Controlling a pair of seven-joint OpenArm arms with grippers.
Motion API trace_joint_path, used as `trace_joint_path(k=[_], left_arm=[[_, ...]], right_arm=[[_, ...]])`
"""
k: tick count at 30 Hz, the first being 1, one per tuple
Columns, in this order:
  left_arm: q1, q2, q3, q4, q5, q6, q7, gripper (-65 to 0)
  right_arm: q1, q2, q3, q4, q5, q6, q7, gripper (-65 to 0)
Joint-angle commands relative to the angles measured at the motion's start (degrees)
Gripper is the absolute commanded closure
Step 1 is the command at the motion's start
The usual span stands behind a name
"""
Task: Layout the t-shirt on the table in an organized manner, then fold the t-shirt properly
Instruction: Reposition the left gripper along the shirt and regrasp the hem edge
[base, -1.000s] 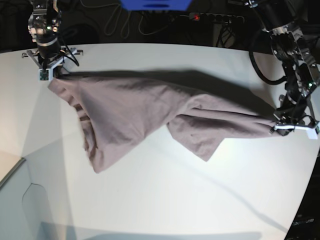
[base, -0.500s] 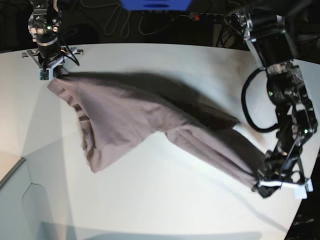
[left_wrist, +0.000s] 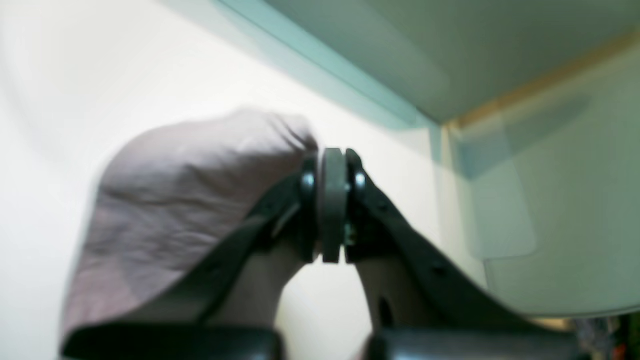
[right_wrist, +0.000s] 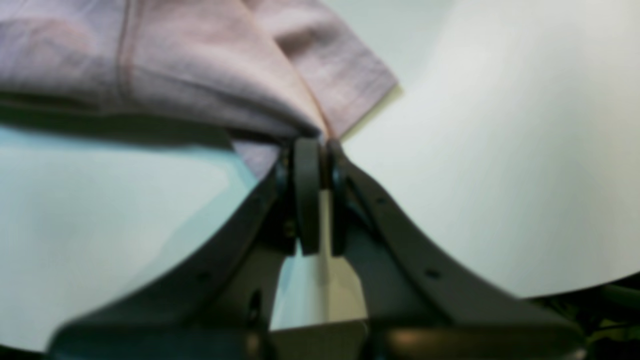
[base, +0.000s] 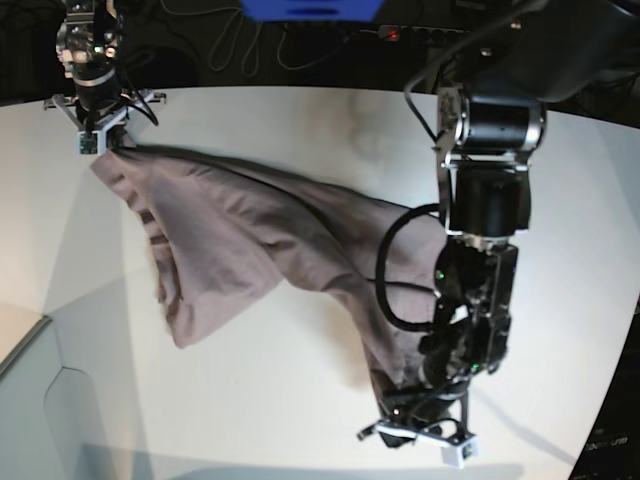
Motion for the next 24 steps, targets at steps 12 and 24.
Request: trace_joint_path(k=[12, 24], left_arm=[[-4.22, -0.68, 6.12, -14.93, -1.06, -0.28, -5.6, -37.6], [22.16, -10.79, 1.11, 14.61, -1.15, -0.19, -0.59, -38.8]], right_arm=[[0.2, 0.52, 0.08, 0.35, -0.1, 0.17, -0.27, 0.0], [1.87, 0.52, 0.08, 0.35, -0.1, 0.17, -0.27, 0.0]])
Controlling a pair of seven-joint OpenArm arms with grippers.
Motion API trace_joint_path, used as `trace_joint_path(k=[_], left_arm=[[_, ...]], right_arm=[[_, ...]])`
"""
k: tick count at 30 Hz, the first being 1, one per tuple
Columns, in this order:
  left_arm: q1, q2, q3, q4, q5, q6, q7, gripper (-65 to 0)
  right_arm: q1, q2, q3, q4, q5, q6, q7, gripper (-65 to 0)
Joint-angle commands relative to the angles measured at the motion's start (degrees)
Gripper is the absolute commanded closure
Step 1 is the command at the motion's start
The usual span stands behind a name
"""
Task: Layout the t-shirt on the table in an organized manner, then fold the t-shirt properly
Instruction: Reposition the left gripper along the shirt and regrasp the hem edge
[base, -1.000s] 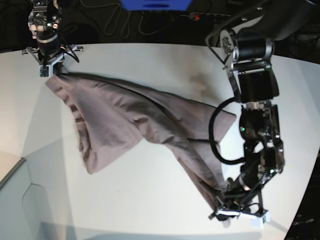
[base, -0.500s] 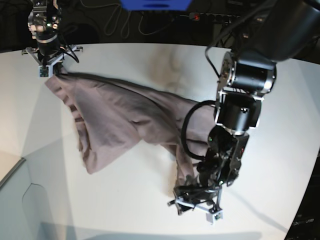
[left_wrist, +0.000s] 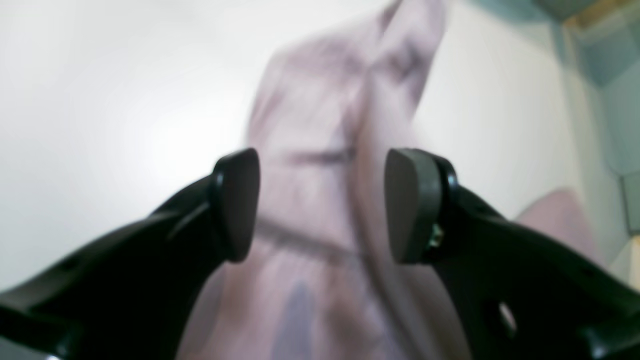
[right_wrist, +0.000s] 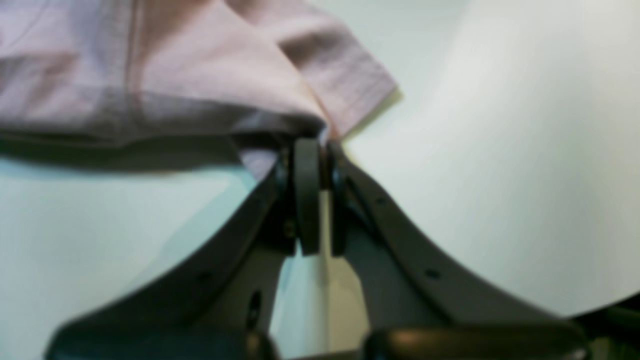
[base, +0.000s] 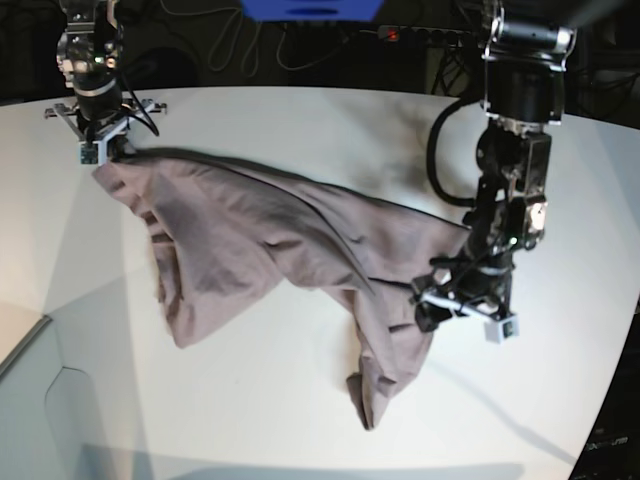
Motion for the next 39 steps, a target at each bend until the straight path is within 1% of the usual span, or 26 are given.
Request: trace_joint_path(k=[1, 5, 7, 14, 17, 20, 24, 26, 28, 30, 31, 32, 34, 36, 39], left_arm=[[0.64, -0.49, -1.44, 1.34, -0.19, -0.24, -0.39, -38.7], [5.21, -0.58, -6.1, 1.08, -0.01, -0.24, 0.14, -38.6], [6.44, -0.58, -7.15, -0.15, 0.25, -0.32, 0.14, -38.5], [6.79, -0.32, -6.89, -3.93, 0.43, -0.15, 0.23, -38.4], [6.79, -0.49, -5.31, -5.34, 0.43, -0.06, 0.23, -37.4], [6.79, -0.67, -4.43, -6.83, 0.43, -0.32, 0.23, -31.7], [6.53, -0.41, -4.34, -8.5, 0.43, -0.41, 0.23, -20.0], [6.53, -0.32, -4.34, -8.5, 0.43, -0.41, 0.32, -11.3], [6.53, -0.49, -4.34, -8.5, 0.43, -0.41, 0.32, -0.1], [6.79, -0.67, -4.34, -7.89, -0.01, -0.41, 0.58, -0.3], [6.88, -0.76, -4.52, -7.45, -0.19, -0.41, 1.37, -1.1], [6.88, -1.02, -4.69, -6.04, -0.19, -0.41, 3.13, 0.0], [8.29, -2.52, -4.87, -1.47, -0.63, -0.41, 5.33, -0.1], [10.66, -3.75, -5.48, 4.07, -2.74, -0.41, 5.94, -0.1], [15.14, -4.71, -9.17, 11.63, -5.81, -0.32, 6.82, -0.1]], right_arm=[[-0.25, 0.59, 0.25, 0.64, -0.08, 0.15, 0.78, 0.0], [0.19, 0.59, 0.25, 0.64, -0.08, 0.15, 0.78, 0.0], [0.27, 0.59, 0.16, 0.64, -0.08, 0.15, 0.78, 0.0], [0.27, 0.59, 0.16, 0.64, -0.08, 0.15, 0.78, 0.0], [0.27, 0.59, 0.16, 0.64, -0.08, 0.15, 0.78, 0.0], [0.27, 0.59, 0.16, 0.64, -0.08, 0.15, 0.78, 0.0], [0.19, 0.59, 0.16, 0.64, -0.08, 0.15, 0.78, 0.0], [0.19, 0.59, 0.16, 0.64, -0.08, 0.15, 0.78, 0.0], [0.19, 0.59, 0.16, 0.64, -0.08, 0.15, 0.78, 0.0], [0.19, 0.59, 0.16, 0.64, -0.08, 0.15, 0.78, 0.0], [0.19, 0.59, 0.16, 0.64, -0.08, 0.15, 0.78, 0.0], [0.27, 0.59, 0.16, 0.64, -0.08, 0.15, 0.78, 0.0], [0.19, 0.59, 0.16, 0.73, -0.08, 0.15, 0.78, 0.0], [0.19, 0.59, 0.16, 0.9, -0.08, 0.15, 0.78, 0.0], [0.1, 0.59, 0.16, 1.17, -0.08, 0.15, 0.78, 0.0]])
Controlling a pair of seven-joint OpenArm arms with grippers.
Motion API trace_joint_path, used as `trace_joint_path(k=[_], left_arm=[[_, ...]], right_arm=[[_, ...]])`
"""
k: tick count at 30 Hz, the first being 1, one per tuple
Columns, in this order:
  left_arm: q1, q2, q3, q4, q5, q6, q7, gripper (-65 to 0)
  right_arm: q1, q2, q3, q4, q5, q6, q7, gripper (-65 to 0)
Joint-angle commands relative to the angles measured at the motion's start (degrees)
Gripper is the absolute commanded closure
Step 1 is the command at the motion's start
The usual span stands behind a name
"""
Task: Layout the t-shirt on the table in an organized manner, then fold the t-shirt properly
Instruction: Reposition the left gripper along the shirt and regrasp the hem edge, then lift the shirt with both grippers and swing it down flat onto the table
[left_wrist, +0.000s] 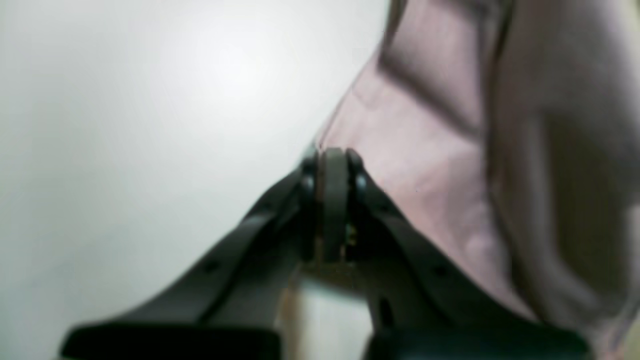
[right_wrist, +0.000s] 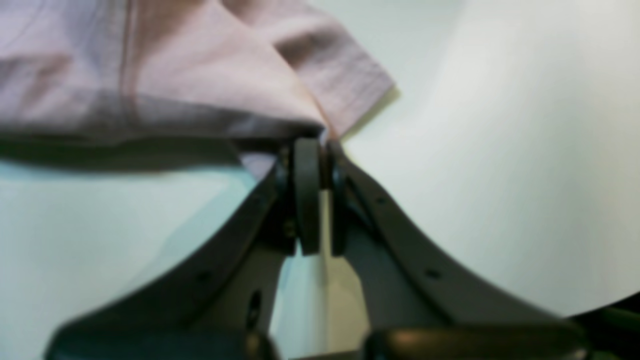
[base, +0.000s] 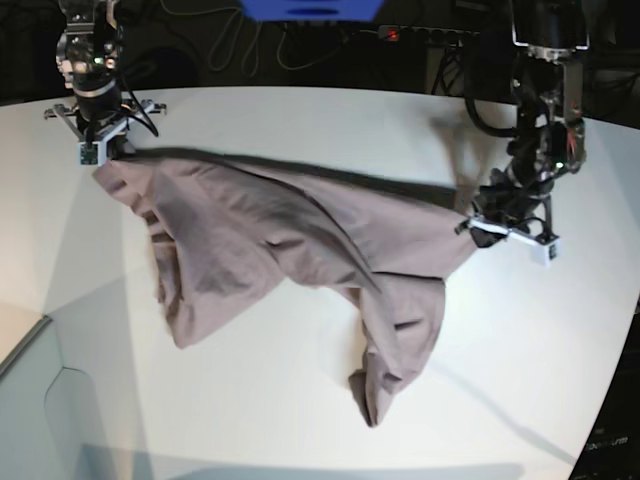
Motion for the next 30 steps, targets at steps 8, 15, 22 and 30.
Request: trace_joint_path(k=[8, 15, 22, 30], left_arm=[[9.25, 1.83, -11.49, 12.61, -1.41, -0.32, 3.74, -0.1], [14.79, 2.63, -13.95, 17.45, -2.37, -0.32, 3.3, -0.1], [15.93, 3.33, -17.12, 19.38, -4.92, -0.32, 3.22, -0.1], [2.31, 2.8, -15.36, 17.27, -3.08, -0.32, 3.83, -0.1]], right_arm=[[-1.79, -0.66, 0.16, 3.54, 0.03, 0.3, 1.54, 0.0], [-5.84, -1.89, -1.16, 11.89, 0.03, 7.34, 1.02, 0.0], [-8.12, -1.89, -0.63, 19.01, 0.03, 10.59, 1.02, 0.0], [-2.76, -1.81, 0.43, 25.08, 0.03, 10.68, 0.49, 0.0]])
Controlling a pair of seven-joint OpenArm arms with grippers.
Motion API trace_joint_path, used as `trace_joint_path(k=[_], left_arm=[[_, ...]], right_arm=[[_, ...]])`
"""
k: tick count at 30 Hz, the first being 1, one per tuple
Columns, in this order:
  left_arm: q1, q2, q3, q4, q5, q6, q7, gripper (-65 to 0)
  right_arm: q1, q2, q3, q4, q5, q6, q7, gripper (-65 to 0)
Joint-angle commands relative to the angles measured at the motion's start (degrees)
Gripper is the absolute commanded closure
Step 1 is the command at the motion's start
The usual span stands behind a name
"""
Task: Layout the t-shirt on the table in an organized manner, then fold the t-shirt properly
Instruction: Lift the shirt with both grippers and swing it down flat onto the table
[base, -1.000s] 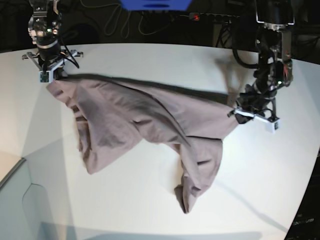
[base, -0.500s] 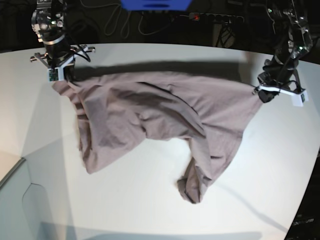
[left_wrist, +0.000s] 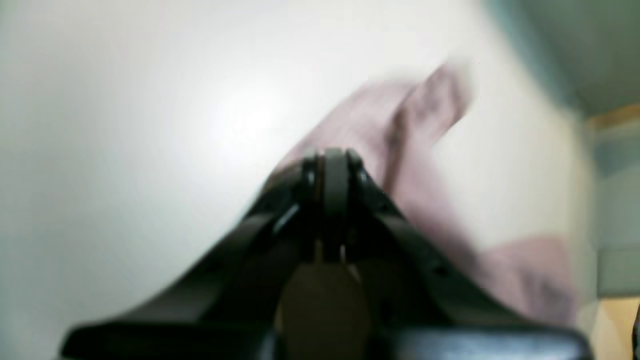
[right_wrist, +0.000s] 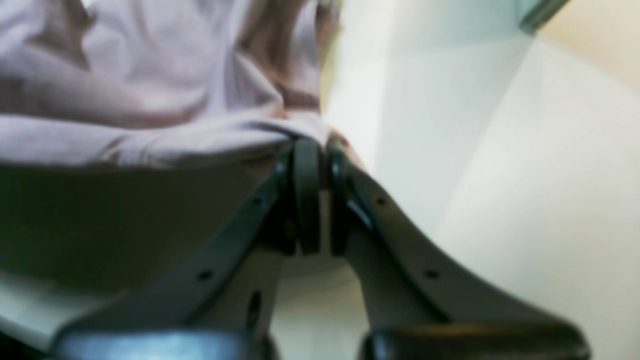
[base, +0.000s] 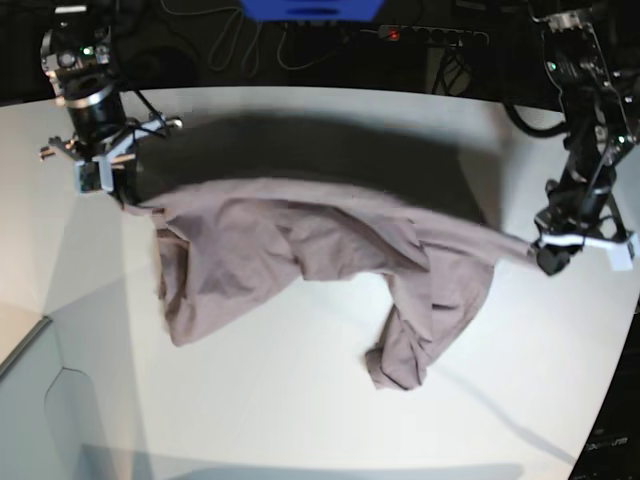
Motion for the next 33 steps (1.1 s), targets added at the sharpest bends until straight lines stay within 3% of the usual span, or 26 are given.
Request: trace_joint_path(k=[1, 6, 12, 19, 26, 33], left_arm=[[-3.44, -0.78, 1.31, -0.29, 1.24, 0.16, -0.98, -0.1], [-20.58, -2.89, 9.13, -7.76, 6.86, 0.33, -0.98, -0.1], [-43.09, -2.89, 15.28, -21.65, 10.29, 0.33, -1.07, -0.1], [-64.89, -2.46, 19.24, -36.51, 11.0, 0.24, -1.77, -0.1], [-78.16, -0.78, 23.81, -40.02, 11.08, 0.24, -5.37, -0.1], [-80.36, -1.31, 23.64, -39.67, 10.64, 0.24, -5.37, -0.1]], right_arm=[[3.09, 0.64, 0.03, 1.41, 0.47, 0.36, 0.99, 0.0], [21.38, 0.91, 0.38, 0.88, 0.47, 0.98, -12.03, 0.0], [46.08, 3.37, 0.38, -3.87, 0.21, 6.95, -22.22, 0.0], [68.85, 7.76, -2.61, -13.63, 0.21, 7.57, -23.01, 0.0], [85.82, 10.93, -6.3, -18.11, 0.12, 7.57, -23.01, 0.0], [88.81, 12.86, -6.56, -17.32, 0.12, 7.57, -23.37, 0.0]])
